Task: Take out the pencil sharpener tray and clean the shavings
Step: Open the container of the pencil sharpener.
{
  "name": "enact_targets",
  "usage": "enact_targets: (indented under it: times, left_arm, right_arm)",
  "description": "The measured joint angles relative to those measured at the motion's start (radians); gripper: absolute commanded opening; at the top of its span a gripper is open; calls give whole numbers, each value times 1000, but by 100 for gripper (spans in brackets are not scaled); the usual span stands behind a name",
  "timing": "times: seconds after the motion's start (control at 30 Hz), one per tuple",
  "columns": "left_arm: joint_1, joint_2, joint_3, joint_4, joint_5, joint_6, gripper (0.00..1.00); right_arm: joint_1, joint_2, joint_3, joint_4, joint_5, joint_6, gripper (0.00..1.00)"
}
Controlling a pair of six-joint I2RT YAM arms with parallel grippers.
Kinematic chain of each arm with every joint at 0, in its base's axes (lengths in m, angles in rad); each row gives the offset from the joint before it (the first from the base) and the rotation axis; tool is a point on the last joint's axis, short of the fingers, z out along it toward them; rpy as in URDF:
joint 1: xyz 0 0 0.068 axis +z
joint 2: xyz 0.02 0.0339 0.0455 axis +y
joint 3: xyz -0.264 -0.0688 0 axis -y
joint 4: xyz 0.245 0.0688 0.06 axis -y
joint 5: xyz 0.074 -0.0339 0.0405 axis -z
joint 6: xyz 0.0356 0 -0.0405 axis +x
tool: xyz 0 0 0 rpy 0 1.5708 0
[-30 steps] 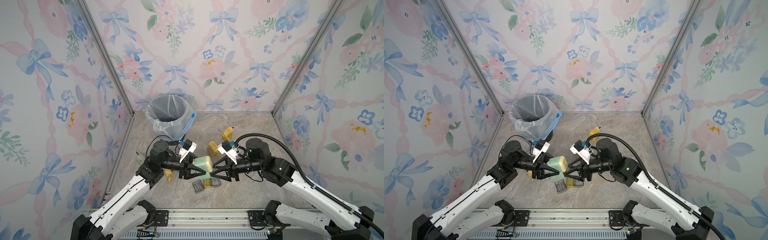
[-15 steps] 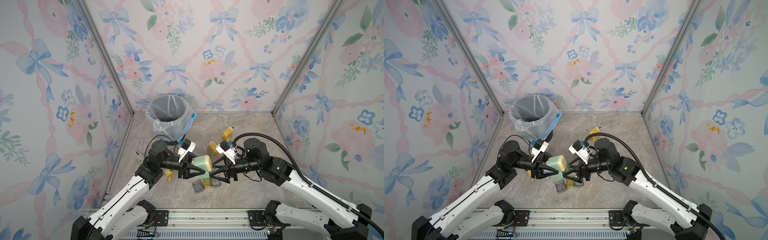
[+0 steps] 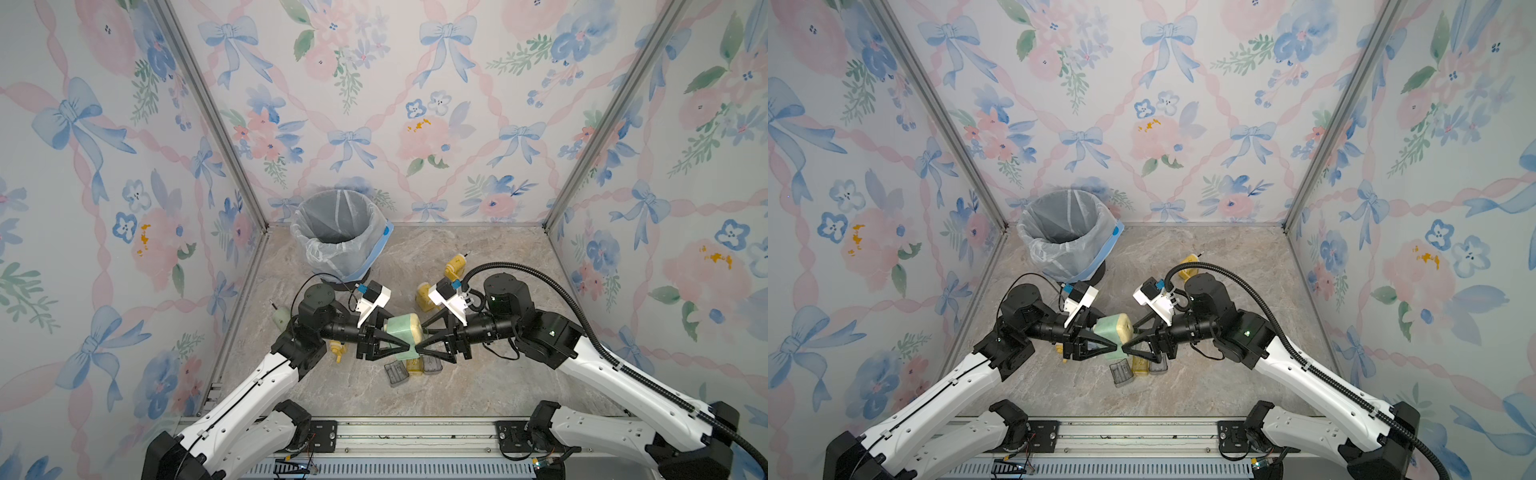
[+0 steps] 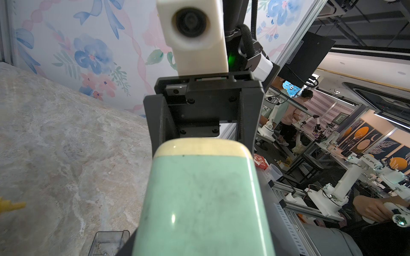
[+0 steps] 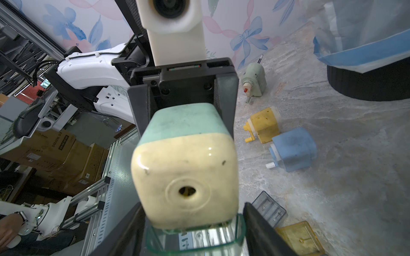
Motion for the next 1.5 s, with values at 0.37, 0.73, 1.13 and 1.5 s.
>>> enact_targets:
  times: [0.37,0.73,1.13,1.5]
  left_arm:
    - [10,-6,-3,1,8,-18,0]
    - [11,-15,-9,15,8,-26,0]
    - [60,-50,-9,23,14,-26,0]
    - [138,-107,18,37,3,-26,0]
  right_arm:
    - [0,0,0,-1,1,-11,51]
    - [-11,-13,0,-10,5,-19,50]
    - [-71,-83,0,-41,0,-19,47]
    - [-116,-114,21,-111,-10,-26,47]
